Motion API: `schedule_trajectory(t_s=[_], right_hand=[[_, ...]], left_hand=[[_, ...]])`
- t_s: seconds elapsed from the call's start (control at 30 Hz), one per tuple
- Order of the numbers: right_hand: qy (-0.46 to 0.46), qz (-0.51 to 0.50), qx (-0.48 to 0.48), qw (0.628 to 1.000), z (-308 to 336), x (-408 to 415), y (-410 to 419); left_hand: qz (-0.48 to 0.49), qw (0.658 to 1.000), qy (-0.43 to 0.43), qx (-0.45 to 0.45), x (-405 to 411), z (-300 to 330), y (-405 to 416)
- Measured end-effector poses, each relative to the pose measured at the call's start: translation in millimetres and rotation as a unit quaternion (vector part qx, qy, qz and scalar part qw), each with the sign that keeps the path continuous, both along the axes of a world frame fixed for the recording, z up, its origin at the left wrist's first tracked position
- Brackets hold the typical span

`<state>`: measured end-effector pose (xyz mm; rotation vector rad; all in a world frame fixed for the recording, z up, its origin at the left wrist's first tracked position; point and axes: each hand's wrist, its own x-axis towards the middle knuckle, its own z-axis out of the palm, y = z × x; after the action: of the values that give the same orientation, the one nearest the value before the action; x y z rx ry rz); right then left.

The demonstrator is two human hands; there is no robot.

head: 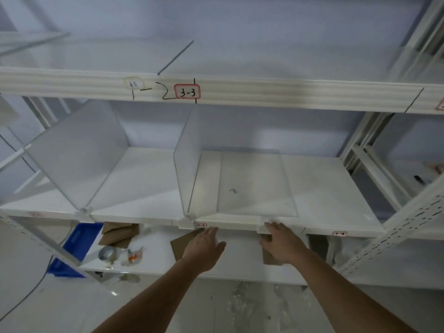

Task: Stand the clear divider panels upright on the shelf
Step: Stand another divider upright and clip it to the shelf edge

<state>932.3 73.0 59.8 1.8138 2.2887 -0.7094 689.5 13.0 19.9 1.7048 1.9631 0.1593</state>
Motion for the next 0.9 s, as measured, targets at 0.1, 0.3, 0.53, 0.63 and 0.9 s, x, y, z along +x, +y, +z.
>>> schedule_trajectory(t_s=[0.1,0.3,0.53,0.63,0.9], right_hand=[[0.003,0.005,0.003,1.0,-3,-7,22],[-0.021,-0.015,0.002,1.0,-19,-2,55],[-0.03,-0.05,-0.026,0.998,-39,9,76],[-0.036,-0.037,-0.025,0.998,-49,10,84],[-0.059,-0.016,-0.011,0.998,-37,13,99]], left_hand=[[0.007,1.0,-0.02,0.003,-1,-1,24],[0.012,1.0,-0.002,0.004,0,-12,70],[-0.013,0.999,0.045,-0.014,11,-31,91],[0.007,0.999,0.031,-0.042,24,-30,93],[0.334,0.877,-0.346,-0.016,32,-3,130]])
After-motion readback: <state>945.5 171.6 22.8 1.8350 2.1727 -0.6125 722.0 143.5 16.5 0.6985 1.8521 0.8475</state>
